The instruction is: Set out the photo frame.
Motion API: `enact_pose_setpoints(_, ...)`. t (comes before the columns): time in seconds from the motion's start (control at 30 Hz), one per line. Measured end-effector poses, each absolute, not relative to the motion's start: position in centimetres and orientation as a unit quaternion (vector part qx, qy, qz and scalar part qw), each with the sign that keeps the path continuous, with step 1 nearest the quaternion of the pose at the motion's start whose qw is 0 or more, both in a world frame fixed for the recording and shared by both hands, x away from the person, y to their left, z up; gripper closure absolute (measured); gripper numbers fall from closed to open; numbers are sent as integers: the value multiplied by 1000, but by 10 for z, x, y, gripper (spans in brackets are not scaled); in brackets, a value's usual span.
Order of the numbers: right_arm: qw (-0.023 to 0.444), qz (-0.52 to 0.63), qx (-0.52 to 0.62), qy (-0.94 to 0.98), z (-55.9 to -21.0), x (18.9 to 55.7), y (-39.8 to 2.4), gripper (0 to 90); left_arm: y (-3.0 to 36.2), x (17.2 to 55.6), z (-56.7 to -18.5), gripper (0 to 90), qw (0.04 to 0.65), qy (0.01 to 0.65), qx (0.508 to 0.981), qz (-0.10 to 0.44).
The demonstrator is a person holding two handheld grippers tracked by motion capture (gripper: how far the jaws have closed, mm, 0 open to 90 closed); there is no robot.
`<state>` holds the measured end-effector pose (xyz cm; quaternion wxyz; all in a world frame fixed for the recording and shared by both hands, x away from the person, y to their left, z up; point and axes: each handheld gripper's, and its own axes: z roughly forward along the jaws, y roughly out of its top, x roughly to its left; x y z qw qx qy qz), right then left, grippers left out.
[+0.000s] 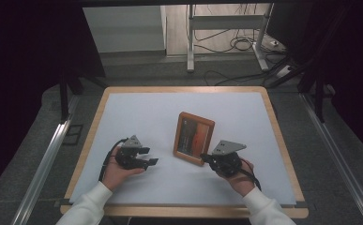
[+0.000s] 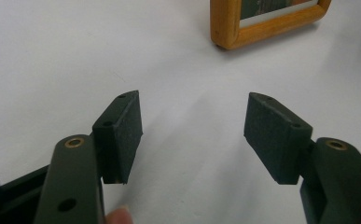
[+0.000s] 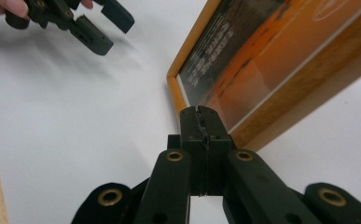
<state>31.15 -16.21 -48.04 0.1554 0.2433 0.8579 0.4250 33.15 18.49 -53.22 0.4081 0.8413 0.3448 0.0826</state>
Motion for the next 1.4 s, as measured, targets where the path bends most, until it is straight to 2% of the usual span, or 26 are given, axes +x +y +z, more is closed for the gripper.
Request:
enact_pose_setpoints(0.53, 152, 383, 240, 879, -504, 319, -139, 893, 185, 331, -531, 365, 410, 343, 841, 84)
enact_pose_setpoints(1.4, 154, 366, 257, 881, -513, 328, -152, 894, 185, 331, -532, 358, 410, 342, 842, 83)
